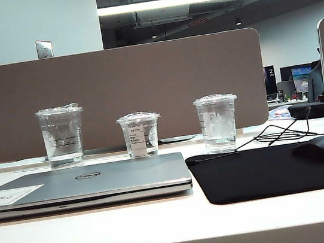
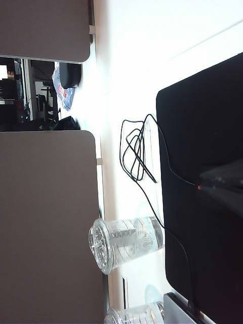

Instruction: Pick up the coffee cup on the right and place it on the right side of the laptop.

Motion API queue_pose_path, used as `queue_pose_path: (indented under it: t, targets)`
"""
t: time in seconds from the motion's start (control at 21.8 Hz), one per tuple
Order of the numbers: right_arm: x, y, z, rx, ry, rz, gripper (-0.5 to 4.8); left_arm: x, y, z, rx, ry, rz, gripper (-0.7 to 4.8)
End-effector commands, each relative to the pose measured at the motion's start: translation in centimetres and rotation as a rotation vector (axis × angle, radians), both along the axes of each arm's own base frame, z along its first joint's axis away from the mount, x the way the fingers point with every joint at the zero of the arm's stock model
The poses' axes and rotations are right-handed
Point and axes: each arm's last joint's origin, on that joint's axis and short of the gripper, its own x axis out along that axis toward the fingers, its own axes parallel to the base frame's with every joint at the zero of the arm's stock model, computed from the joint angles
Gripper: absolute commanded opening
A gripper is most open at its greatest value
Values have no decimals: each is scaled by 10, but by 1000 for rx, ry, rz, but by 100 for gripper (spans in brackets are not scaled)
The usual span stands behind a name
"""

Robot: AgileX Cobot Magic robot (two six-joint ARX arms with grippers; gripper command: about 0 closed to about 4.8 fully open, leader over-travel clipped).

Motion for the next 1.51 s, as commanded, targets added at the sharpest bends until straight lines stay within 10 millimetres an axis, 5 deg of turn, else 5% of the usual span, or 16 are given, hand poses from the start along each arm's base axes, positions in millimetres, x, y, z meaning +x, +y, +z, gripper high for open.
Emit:
queue_pose_path:
  t: [0.05, 0.6, 1.06, 1.38, 1.51]
  targets:
    - [0, 0, 0, -2, -15, 3, -5, 0, -1, 2, 2, -14, -8, -5]
    - [0, 0, 0, -2, -15, 3, -5, -9, -37, 2, 0, -10, -393, -5]
    - [0, 0, 1, -1, -16, 4, -5, -16, -51, -3, 14, 37, -554, -5]
    - [-1, 4, 4, 206, -38, 167, -5, -18, -53, -3, 15, 37, -588, -5]
    - [-2, 7, 11, 190, -94, 251, 57, -18, -53, -3, 15, 37, -588, -5]
